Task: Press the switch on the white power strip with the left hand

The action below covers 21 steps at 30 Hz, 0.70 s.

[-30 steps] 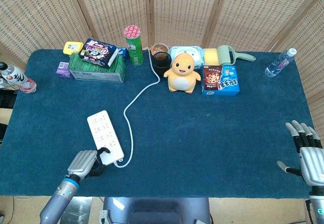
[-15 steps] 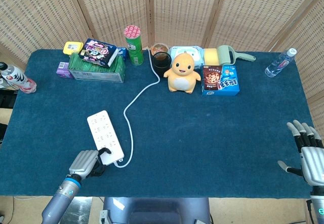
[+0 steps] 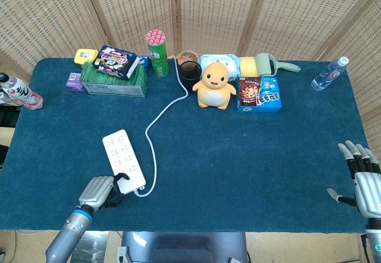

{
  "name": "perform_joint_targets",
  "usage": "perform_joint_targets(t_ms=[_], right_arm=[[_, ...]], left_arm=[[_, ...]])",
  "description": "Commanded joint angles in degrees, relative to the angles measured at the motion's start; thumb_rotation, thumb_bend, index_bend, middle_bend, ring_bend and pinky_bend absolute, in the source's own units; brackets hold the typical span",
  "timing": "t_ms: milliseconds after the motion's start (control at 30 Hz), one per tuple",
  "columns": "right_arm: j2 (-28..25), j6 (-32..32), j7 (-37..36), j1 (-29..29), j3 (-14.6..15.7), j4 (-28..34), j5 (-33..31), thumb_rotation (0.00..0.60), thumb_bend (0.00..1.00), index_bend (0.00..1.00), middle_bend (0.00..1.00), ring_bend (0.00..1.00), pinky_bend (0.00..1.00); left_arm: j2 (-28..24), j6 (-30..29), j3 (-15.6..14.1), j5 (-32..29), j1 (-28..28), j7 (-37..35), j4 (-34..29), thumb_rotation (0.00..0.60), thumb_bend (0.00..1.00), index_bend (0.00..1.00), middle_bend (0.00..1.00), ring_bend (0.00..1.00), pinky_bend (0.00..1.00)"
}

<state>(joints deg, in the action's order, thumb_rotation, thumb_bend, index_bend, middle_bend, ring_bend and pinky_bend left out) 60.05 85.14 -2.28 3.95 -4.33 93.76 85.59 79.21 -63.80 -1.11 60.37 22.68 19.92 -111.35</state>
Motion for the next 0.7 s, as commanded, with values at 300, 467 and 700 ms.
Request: perform_joint_targets(t_ms=[300,467,700], right_arm=[[-0.03,0.01,0.10,-0.07,0.12,0.28,0.09,0.600,0.00,0.03,0.01,0.00,0.00],[0.01,0.04,0.52,-0.14,0.32,0.55,0.29,0.600,0.00,0.03,0.01,0.00,0.00],[0.17,0.41,1.62,-0.26,0.51,1.09,0.77,0.600,0.00,0.03,0.01,0.00,0.00]], left_arm=[[-10.09,-13.13,-2.81,16.47,-7.02,-5.03,-1.63,0.600,0.43,0.27,1.00,1.00,1.00],[-13.93,-18.42,-4.24,20.95,-10.85,-9.61,3.40,0.600,0.32,0.01,0.57,0.56,0.63],[-15.82,-23.85,-5.39,25.42,-15.41,-16.16,9.03,0.600,0.06,0.00,0.00,0.00,0.22]])
